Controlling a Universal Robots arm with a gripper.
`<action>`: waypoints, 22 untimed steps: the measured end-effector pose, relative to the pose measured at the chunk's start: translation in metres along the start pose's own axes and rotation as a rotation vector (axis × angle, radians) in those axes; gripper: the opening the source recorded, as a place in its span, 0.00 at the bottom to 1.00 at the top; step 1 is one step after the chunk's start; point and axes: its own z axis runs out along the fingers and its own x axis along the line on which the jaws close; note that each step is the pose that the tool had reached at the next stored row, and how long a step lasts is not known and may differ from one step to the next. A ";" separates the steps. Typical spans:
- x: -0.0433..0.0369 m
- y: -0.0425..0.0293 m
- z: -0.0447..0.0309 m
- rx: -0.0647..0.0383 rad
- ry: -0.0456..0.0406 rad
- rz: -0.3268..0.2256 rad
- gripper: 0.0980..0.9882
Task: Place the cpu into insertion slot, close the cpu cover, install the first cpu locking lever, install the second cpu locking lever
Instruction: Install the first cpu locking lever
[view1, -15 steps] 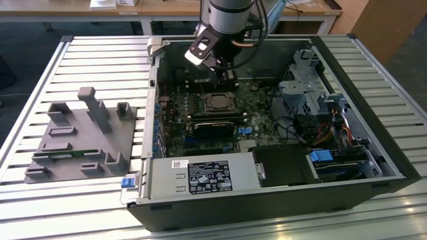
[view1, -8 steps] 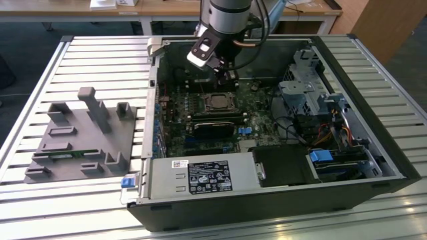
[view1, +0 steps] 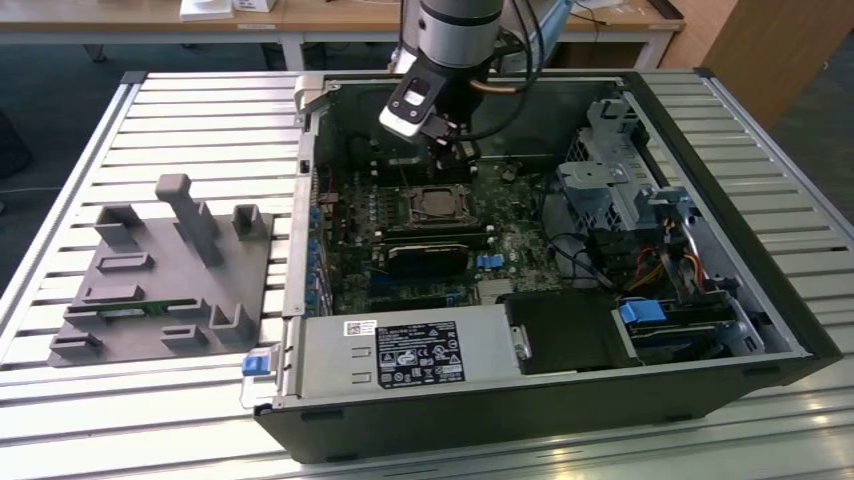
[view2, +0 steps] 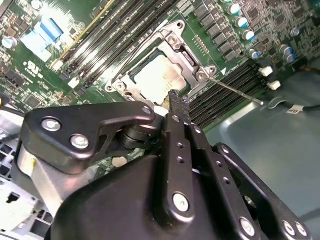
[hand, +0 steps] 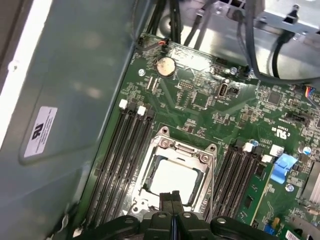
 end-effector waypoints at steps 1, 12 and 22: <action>0.0000 0.0000 0.0000 0.000 0.0001 -0.009 0.01; 0.0000 0.0000 0.0000 0.005 0.0006 -0.085 0.01; 0.0000 0.0000 0.0000 0.009 0.0011 -0.145 0.01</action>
